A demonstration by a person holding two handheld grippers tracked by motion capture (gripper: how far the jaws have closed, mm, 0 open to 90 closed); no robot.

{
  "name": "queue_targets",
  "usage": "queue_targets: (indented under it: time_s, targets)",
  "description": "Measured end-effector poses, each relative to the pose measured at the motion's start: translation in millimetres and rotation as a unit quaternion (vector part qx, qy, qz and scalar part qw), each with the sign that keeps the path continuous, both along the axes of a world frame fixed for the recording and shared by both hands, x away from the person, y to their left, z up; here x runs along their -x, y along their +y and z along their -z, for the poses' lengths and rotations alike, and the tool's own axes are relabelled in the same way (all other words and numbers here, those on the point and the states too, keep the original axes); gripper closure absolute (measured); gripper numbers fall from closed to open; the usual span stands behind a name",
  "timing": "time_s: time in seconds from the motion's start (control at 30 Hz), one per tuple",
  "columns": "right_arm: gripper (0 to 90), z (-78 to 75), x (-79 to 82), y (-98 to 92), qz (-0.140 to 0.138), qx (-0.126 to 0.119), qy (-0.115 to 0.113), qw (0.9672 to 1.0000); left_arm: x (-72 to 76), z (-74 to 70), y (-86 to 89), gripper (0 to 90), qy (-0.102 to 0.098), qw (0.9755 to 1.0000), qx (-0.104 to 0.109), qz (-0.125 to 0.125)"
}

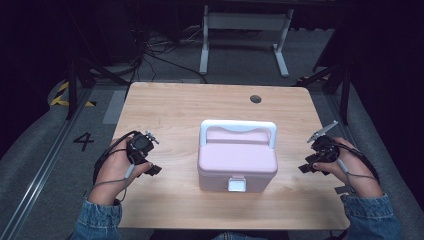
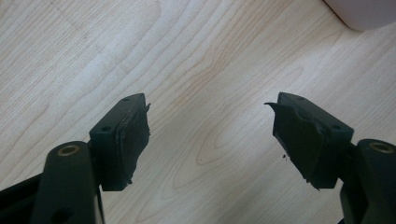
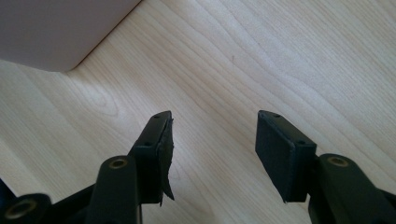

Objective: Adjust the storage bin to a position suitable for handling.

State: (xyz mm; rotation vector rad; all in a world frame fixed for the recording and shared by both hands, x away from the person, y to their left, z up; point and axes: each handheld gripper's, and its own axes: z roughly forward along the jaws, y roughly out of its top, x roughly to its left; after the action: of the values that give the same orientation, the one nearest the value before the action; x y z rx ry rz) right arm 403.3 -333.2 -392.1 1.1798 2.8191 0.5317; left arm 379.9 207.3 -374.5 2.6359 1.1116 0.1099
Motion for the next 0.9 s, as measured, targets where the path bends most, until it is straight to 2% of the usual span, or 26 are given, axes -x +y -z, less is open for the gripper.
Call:
queue_targets:
  time_s: [0.2,0.3,0.47,0.53,0.73,0.9]
  targets:
    - [45.9,1.1,-0.2,1.3,-0.002,0.003,-0.001,1.0,-0.9,1.0,-2.9,26.8,-0.004,0.9999,0.006,0.009]
    - [45.5,1.8,0.0,0.6,0.01,0.002,0.005,0.9999,-1.7,2.2,-2.5,27.7,-0.009,0.9998,0.004,0.019]
    - [45.5,2.5,-0.6,1.3,0.01,0.0,0.006,0.9999,-1.5,-3.0,-0.3,25.4,-0.034,0.9994,0.005,-0.002]
    - [45.4,3.1,0.1,2.1,0.008,0.004,0.003,1.0,-2.1,-7.7,1.3,26.3,-0.046,0.9984,0.027,-0.015]
    - [45.4,1.2,5.6,1.5,-0.001,-0.011,-0.007,0.9999,-3.7,-14.0,-1.6,30.8,-0.037,0.9979,0.052,-0.001]
    - [45.3,0.9,9.4,0.2,0.002,-0.016,-0.009,0.9998,-5.4,-20.6,-7.8,30.6,-0.044,0.9965,0.071,0.01]
